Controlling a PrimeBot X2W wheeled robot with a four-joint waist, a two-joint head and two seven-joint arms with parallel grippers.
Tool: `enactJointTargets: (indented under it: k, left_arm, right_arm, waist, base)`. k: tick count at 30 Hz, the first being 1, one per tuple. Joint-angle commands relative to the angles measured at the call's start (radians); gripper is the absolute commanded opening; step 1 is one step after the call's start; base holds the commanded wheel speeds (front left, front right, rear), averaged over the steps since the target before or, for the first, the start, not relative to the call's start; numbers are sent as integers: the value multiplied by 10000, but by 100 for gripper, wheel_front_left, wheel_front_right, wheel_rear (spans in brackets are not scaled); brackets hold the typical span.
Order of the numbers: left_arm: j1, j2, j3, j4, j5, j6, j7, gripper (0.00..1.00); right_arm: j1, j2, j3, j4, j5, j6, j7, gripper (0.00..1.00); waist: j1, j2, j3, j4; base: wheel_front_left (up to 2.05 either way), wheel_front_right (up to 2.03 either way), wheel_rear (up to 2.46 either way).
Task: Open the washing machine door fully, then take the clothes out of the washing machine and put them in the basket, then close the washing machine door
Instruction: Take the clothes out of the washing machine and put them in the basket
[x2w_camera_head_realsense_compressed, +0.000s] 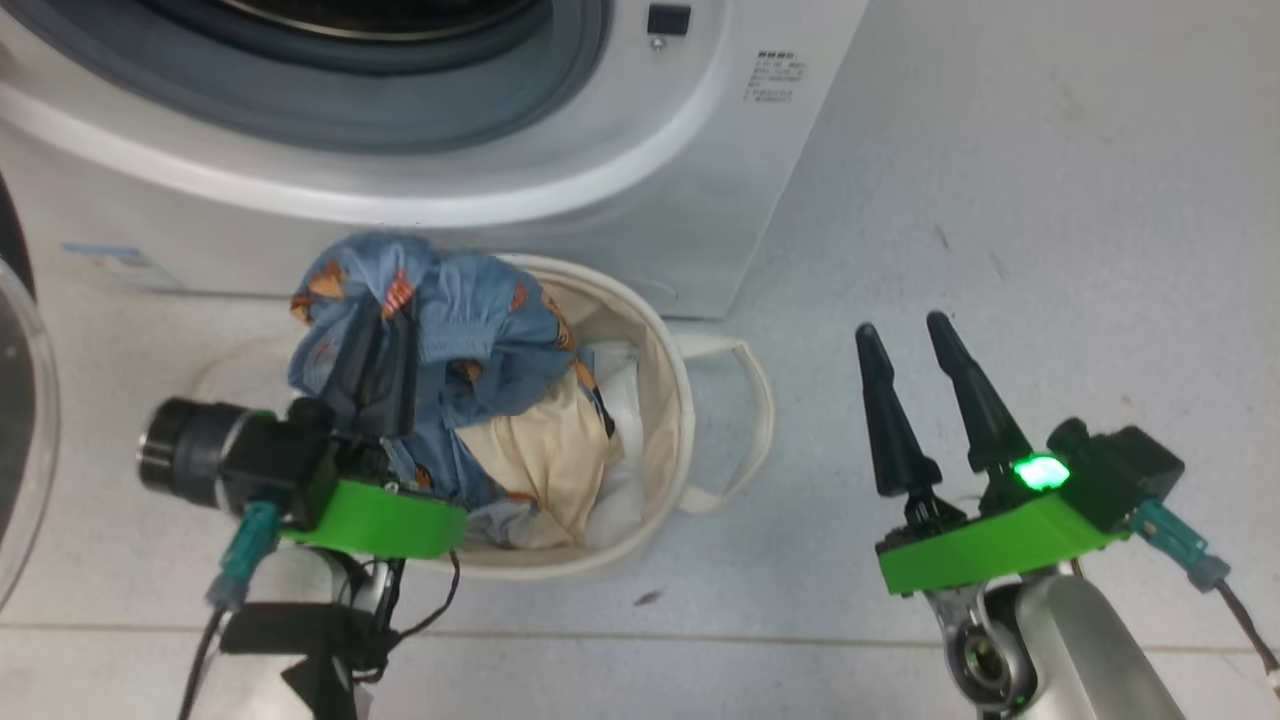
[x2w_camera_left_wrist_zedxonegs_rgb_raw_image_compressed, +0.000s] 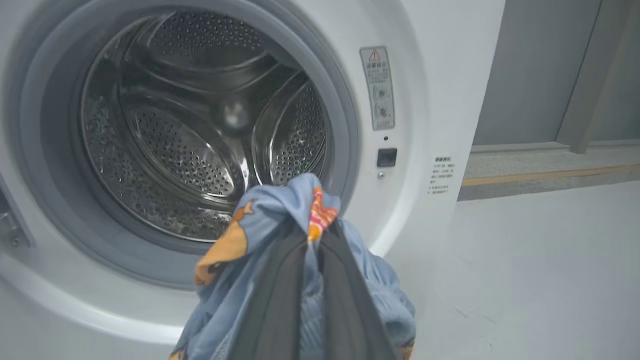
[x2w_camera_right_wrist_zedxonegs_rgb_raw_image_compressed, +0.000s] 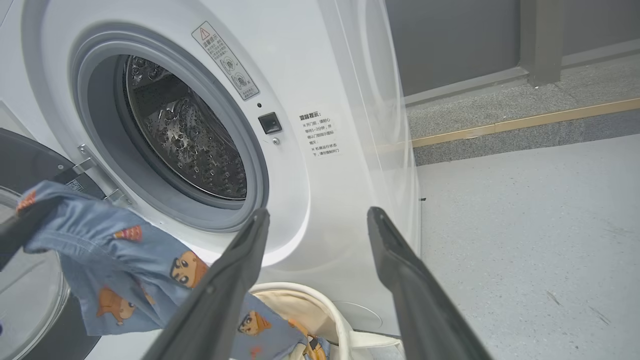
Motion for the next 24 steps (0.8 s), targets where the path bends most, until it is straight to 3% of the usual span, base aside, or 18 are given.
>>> enactJointTargets:
  k: [1,13,24]
  left_arm:
    - [-252,220,175,-32,107,-22,-41,0]
    - [-1827,417,-91,4207,48,-119,-41,0]
    - [-3198,727,-24,5995,140,391,-41,0]
  right_arm:
    - [-272,24,283,-394,-21,10,-49,100]
    - [-837,24,516,-679,-27,10,-49,100]
    - [-1194,24,545,-948,238,10,-49,100]
  waist:
    - [1,-1,394,-55]
    - [1,-1,1744,-587]
    - [1,-1,2774,-1119]
  base:
    - [0,0,0]
    - [0,0,0]
    - [0,0,0]
